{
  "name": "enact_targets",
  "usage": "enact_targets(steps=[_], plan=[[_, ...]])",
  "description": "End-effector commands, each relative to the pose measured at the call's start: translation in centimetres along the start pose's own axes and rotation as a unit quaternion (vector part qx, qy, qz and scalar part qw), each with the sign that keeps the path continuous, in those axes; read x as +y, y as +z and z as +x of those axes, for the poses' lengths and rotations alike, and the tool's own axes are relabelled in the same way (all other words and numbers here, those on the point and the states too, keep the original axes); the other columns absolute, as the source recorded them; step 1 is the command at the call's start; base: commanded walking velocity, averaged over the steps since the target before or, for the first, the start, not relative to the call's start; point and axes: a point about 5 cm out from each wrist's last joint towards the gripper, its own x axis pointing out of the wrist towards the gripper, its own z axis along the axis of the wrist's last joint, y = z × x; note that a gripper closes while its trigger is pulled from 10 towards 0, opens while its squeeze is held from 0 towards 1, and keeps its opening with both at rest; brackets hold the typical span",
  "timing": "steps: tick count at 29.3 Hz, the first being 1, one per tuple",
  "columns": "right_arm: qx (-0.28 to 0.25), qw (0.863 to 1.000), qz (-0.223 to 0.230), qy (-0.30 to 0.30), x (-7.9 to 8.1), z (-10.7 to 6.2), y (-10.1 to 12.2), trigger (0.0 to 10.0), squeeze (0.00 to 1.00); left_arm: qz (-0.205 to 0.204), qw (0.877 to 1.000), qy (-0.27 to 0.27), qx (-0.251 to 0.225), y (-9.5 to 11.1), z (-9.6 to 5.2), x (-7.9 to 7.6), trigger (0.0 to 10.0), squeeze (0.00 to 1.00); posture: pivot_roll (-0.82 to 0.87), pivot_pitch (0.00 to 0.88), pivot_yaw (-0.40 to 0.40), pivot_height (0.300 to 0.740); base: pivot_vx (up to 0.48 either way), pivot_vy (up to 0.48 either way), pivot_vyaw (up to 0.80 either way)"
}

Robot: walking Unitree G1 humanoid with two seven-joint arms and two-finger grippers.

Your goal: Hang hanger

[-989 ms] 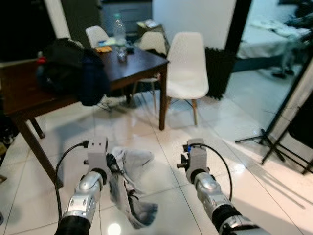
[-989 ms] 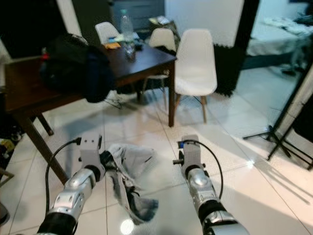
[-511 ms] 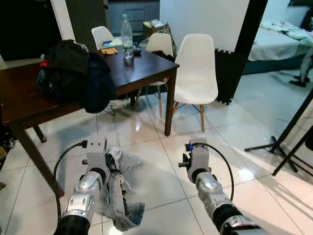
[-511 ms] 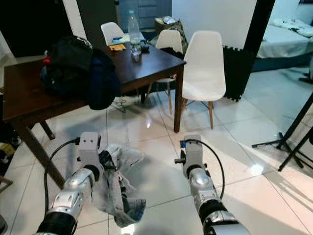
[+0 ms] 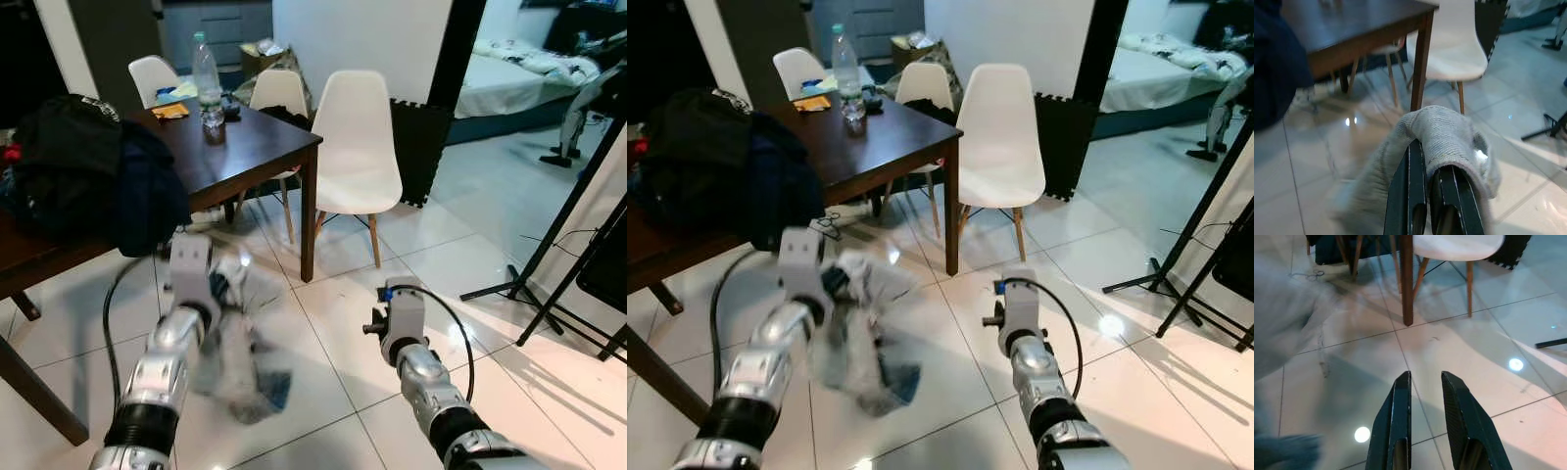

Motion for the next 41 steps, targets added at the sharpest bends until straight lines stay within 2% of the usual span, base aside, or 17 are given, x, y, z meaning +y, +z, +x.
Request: enact_targets(steps=[1,3,7,8,16,22,23,31,35,38,41], plan=[[0.007,1.000,0.002,0.009,0.7,0.1,-0.1,10.0,0.00,0.008,1.000,0.007,-0.013,1.0,0.1,0.8,10.0,0.00,0.06,0.000,0.005,0.740,0.349,0.000,0.00],[0.007,1.000,0.002,0.008,0.7,0.1,-0.1,10.0,0.00,0.016,1.000,0.005,-0.018,1.3,0.2,0.8,10.0,0.00,0.06,0.000,0.005,0.740,0.349,0.000,0.00],[0.006,1.000,0.005,0.007,0.7,0.1,0.0,10.0,0.00,0.023,0.998,-0.003,-0.053,4.2,0.9,1.0,10.0,0.00,0.06,0.000,0.004,0.740,0.349,0.000,0.00],[0.006,1.000,0.005,0.007,0.7,0.1,0.0,10.0,0.00,0.023,0.998,-0.003,-0.053,4.2,0.9,1.0,10.0,0.00,0.06,0.000,0.004,0.740,0.349,0.000,0.00],[0.004,1.000,0.008,0.001,0.4,0.2,0.3,10.0,0.00,0.034,0.993,-0.030,-0.110,9.1,2.0,0.7,10.0,0.00,0.07,0.000,0.003,0.740,0.349,0.000,0.00],[0.005,1.000,0.009,-0.002,0.3,0.2,0.3,10.0,0.00,0.046,0.990,-0.035,-0.132,11.1,2.3,0.8,10.0,0.00,0.07,0.000,0.004,0.740,0.351,0.000,0.00],[0.005,1.000,0.009,-0.003,0.3,0.2,0.3,10.0,0.00,0.056,0.987,-0.039,-0.145,12.3,2.4,0.8,10.0,0.00,0.07,0.000,0.003,0.740,0.360,0.000,0.00],[0.008,1.000,0.012,-0.005,0.3,0.2,0.2,10.0,0.00,0.063,0.982,-0.054,-0.172,14.6,2.4,0.4,10.0,0.00,0.07,0.000,0.005,0.740,0.364,0.000,0.00],[0.012,1.000,0.012,-0.006,0.4,0.2,0.1,10.0,0.00,0.065,0.978,-0.063,-0.190,16.1,2.3,0.1,10.0,0.00,0.07,0.000,0.006,0.740,0.366,0.000,-0.67],[0.013,1.000,0.011,-0.007,0.4,0.2,0.0,10.0,0.00,0.067,0.977,-0.064,-0.194,16.4,2.2,0.1,10.0,0.00,0.07,0.000,0.007,0.740,0.365,0.000,-0.80],[0.014,1.000,0.012,-0.009,0.3,0.2,0.0,10.0,0.00,0.070,0.975,-0.062,-0.203,17.2,2.2,0.3,10.0,0.00,0.07,0.000,0.006,0.740,0.365,0.000,0.00]])
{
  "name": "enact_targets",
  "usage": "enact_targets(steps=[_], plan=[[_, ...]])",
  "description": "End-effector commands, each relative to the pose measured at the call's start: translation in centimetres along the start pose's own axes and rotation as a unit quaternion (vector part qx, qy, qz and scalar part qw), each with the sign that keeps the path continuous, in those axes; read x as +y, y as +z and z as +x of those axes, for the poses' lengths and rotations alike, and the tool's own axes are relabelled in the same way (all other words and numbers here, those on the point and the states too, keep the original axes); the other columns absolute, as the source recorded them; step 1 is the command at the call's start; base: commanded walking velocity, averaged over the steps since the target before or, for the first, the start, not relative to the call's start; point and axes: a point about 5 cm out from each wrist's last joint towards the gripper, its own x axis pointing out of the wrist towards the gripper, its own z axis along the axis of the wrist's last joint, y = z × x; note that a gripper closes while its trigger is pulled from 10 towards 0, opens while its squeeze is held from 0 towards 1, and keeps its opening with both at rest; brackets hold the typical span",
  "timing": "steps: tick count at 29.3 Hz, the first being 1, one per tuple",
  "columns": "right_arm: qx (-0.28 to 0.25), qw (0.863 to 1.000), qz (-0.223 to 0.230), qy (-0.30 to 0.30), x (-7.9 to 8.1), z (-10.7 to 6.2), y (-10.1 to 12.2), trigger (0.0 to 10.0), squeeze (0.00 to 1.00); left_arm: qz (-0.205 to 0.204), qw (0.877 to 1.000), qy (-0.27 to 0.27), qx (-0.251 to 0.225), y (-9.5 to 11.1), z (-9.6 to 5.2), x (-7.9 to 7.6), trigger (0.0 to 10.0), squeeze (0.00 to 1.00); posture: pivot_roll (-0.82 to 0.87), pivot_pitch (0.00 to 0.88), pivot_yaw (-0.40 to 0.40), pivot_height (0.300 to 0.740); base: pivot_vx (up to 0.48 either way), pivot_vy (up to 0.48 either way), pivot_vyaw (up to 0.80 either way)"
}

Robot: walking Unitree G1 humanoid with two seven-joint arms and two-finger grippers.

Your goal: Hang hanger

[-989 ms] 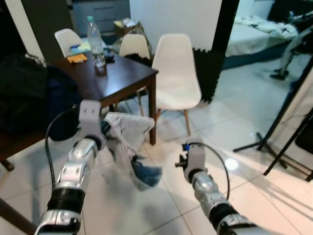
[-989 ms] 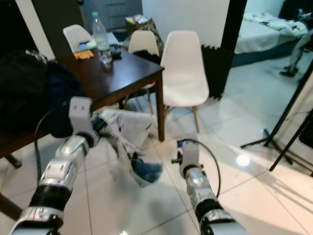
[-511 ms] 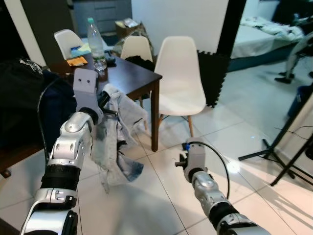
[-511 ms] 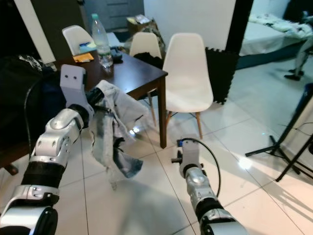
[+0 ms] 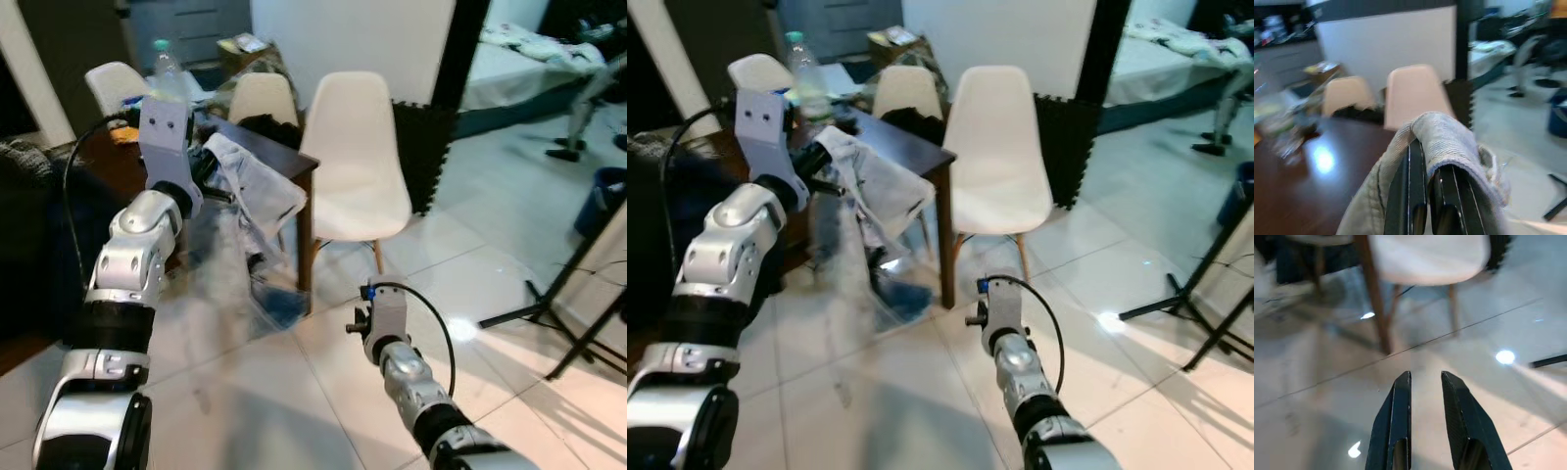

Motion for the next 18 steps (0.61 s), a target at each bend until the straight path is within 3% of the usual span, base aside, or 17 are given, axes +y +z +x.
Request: enact_targets(steps=[1,8,14,16,18], plan=[[0.010,1.000,0.012,0.011,1.1,-0.1,-0.4,10.0,0.00,0.011,0.999,0.010,-0.038,2.2,0.0,0.9,10.0,0.00,0.07,0.000,0.006,0.740,0.364,0.000,0.00],[0.010,1.000,0.012,0.011,1.2,-0.1,-0.5,10.0,0.00,0.020,0.999,0.011,-0.047,3.0,0.2,1.3,10.0,0.00,0.08,0.000,0.007,0.740,0.364,0.000,0.00],[0.010,1.000,0.013,0.013,1.4,-0.1,-0.6,10.0,0.00,0.039,0.997,0.023,-0.059,4.2,0.1,2.6,10.0,0.00,0.08,0.000,0.005,0.740,0.367,0.000,0.00],[0.011,1.000,0.014,0.016,1.5,-0.1,-0.6,10.0,0.00,0.058,0.995,0.047,-0.063,5.0,-0.2,4.4,10.0,0.00,0.09,0.000,0.002,0.740,0.364,0.000,0.00],[0.010,1.000,0.015,0.017,1.5,-0.2,-0.7,10.0,0.00,0.067,0.994,0.057,-0.063,5.3,-0.4,5.1,10.0,0.00,0.09,0.000,0.002,0.740,0.364,0.000,0.00]])
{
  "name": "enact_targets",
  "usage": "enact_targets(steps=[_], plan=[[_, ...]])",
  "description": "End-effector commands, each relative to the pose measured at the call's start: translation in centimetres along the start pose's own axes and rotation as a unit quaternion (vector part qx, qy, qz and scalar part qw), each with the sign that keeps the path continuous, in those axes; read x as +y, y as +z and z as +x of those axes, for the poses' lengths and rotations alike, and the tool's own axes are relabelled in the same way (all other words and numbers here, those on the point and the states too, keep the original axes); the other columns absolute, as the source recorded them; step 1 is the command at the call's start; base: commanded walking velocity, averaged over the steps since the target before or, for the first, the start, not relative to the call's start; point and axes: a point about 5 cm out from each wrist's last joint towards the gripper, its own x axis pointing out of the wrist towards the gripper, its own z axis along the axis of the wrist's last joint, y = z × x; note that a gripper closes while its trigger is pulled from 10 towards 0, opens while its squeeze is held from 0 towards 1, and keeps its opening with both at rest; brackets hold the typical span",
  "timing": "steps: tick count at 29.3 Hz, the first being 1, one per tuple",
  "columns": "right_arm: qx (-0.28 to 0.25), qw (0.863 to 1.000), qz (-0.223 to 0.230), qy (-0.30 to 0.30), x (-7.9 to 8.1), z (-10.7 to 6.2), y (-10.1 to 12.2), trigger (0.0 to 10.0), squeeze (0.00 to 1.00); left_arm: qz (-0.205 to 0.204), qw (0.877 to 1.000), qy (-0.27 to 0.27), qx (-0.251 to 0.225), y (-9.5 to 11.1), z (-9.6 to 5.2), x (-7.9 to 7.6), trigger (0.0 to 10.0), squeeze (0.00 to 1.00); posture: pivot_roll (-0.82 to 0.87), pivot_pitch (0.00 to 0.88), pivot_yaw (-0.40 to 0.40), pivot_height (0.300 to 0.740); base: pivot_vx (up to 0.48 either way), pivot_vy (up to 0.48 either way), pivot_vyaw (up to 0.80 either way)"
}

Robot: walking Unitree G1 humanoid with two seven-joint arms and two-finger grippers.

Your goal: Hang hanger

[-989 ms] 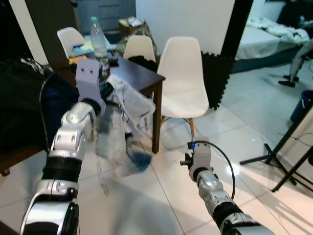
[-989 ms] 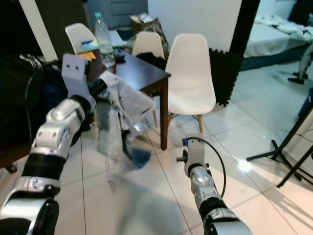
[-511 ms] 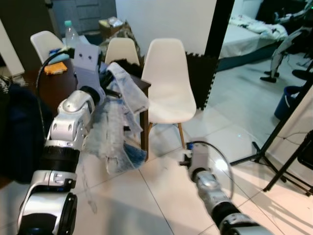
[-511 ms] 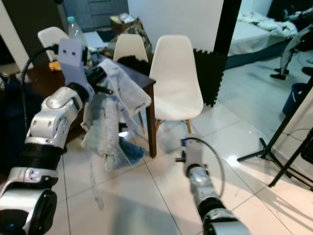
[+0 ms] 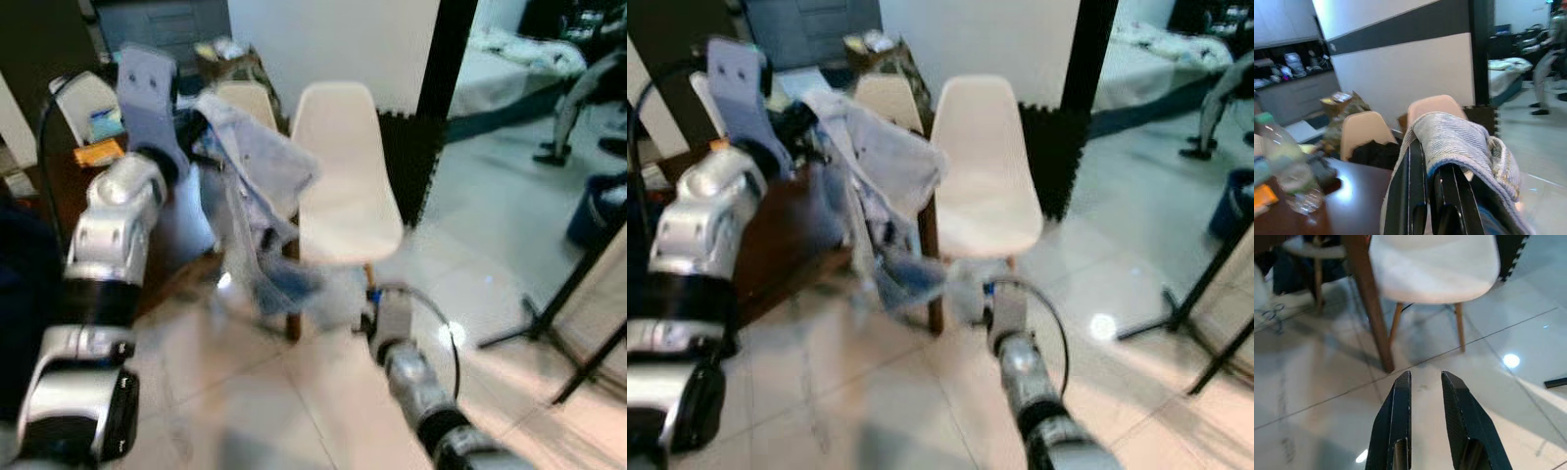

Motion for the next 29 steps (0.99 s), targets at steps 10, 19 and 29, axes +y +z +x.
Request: enact_targets(steps=[10,19,29], plan=[[0.005,1.000,0.010,0.014,0.8,0.0,-0.3,10.0,0.00,0.105,0.990,0.096,-0.023,3.6,-1.2,7.4,10.0,0.00,0.09,0.000,-0.001,0.740,0.366,0.000,0.00],[0.008,1.000,0.005,0.021,1.0,-0.1,-0.4,10.0,0.00,0.132,0.985,0.114,0.015,2.6,-2.0,9.2,10.0,0.00,0.10,0.000,-0.005,0.740,0.366,0.000,0.00],[0.009,1.000,-0.005,0.025,1.2,-0.1,-0.4,10.0,0.00,0.152,0.982,0.109,0.029,1.8,-2.2,9.1,10.0,0.00,0.10,0.000,-0.017,0.740,0.363,0.000,0.00]])
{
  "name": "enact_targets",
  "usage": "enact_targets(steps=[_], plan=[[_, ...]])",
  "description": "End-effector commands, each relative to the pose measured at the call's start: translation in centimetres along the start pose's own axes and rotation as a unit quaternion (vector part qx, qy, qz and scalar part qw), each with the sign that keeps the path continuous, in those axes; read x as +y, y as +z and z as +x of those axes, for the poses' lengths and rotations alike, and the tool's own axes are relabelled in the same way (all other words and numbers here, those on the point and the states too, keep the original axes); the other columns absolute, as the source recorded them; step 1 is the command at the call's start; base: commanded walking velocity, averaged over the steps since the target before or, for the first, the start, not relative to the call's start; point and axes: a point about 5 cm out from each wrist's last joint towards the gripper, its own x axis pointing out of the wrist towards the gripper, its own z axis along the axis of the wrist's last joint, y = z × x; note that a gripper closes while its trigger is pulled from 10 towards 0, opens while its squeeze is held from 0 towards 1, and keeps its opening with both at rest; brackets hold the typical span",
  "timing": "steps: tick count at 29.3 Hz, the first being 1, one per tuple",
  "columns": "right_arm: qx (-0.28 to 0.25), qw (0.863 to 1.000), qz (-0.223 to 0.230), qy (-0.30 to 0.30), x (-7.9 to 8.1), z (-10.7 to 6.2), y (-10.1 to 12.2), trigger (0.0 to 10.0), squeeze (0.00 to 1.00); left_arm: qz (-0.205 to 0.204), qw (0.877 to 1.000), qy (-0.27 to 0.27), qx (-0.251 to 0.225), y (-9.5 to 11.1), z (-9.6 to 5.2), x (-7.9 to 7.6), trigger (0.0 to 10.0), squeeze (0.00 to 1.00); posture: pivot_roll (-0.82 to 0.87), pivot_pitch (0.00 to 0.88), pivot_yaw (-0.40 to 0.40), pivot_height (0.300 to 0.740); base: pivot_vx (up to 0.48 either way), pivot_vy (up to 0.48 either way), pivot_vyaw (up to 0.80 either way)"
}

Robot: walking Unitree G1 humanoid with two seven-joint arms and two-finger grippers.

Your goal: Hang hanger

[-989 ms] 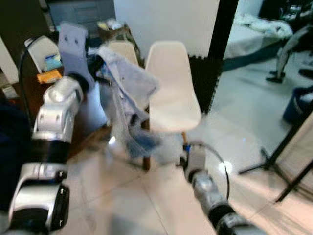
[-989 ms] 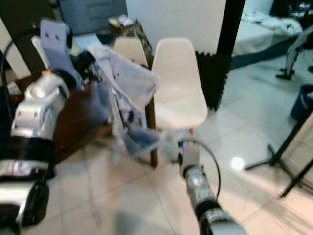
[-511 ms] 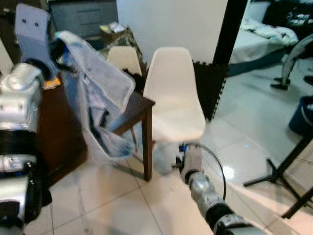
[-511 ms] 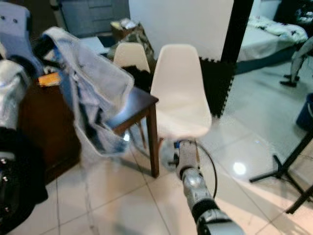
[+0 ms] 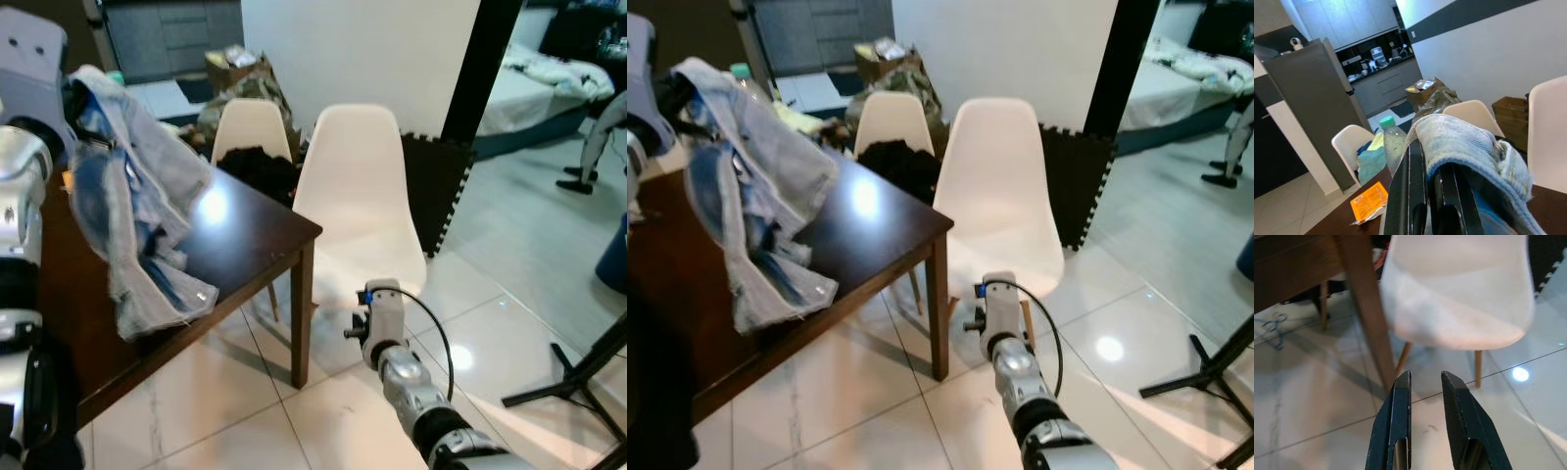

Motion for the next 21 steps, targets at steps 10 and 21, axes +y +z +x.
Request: enact_targets(steps=[10,21], plan=[[0.007,1.000,-0.002,0.009,0.6,0.0,-0.2,10.0,0.00,0.014,0.998,-0.049,0.020,-1.8,-0.3,-2.0,10.0,0.00,0.10,0.000,-0.019,0.740,0.361,0.000,0.00],[0.006,1.000,-0.001,0.005,0.3,0.0,-0.2,10.0,0.00,-0.007,0.973,-0.225,0.048,-3.8,-2.4,-9.2,10.0,0.00,0.09,0.000,-0.014,0.740,0.000,0.000,0.00]])
